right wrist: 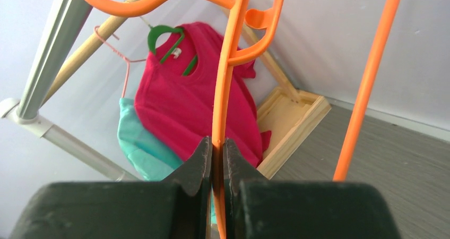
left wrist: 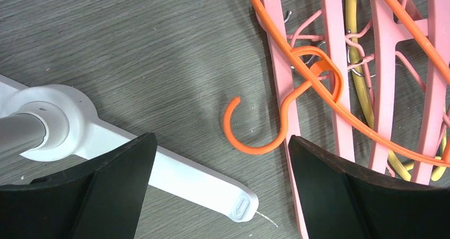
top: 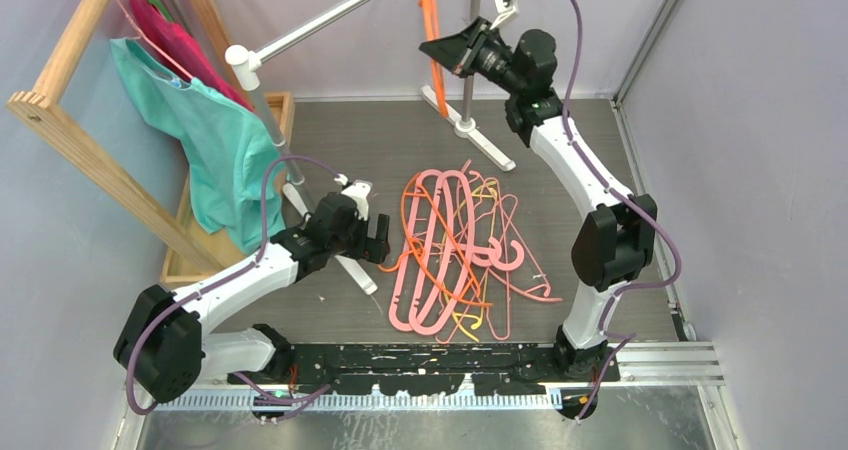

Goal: Organize the hangers

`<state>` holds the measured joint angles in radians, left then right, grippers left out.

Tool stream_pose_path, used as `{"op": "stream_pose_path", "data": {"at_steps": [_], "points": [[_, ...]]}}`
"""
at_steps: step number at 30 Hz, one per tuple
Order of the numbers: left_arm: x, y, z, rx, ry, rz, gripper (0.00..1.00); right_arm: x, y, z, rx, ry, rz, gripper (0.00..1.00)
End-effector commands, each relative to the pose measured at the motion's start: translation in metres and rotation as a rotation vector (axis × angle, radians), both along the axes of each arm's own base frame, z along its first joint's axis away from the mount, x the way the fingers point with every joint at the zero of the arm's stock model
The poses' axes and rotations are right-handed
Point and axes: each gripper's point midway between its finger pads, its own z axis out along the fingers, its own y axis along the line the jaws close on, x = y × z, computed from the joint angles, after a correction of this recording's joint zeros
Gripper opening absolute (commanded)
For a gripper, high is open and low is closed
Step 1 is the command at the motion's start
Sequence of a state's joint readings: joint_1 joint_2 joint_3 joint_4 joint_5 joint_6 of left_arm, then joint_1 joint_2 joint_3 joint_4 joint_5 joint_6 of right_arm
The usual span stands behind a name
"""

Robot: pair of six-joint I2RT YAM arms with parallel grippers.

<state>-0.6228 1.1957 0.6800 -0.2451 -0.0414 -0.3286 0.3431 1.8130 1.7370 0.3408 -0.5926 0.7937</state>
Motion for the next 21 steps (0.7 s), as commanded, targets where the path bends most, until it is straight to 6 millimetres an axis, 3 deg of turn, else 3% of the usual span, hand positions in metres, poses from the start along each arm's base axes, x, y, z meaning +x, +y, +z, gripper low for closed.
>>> {"op": "stream_pose_path", "data": {"at_steps": [1, 3, 10, 15, 21], "points": [[0.009, -0.002, 0.018, -0.021, -0.047, 0.022, 0.98, 0.017, -0.019, -0.011, 0.028, 0.056, -0.004, 0.02], [0.011, -0.003, 0.019, -0.023, -0.05, 0.025, 0.98, 0.021, -0.023, -0.015, 0.024, 0.061, -0.007, 0.07], [0.011, -0.004, 0.019, -0.023, -0.046, 0.023, 0.98, 0.025, -0.035, -0.023, 0.02, 0.089, -0.023, 0.58], [0.01, -0.002, 0.017, -0.02, -0.046, 0.026, 0.98, 0.013, -0.049, -0.023, 0.027, 0.06, -0.047, 0.72], [0.009, -0.002, 0.015, -0.015, -0.041, 0.023, 0.98, -0.012, -0.079, -0.023, -0.052, -0.004, -0.196, 0.87]]}}
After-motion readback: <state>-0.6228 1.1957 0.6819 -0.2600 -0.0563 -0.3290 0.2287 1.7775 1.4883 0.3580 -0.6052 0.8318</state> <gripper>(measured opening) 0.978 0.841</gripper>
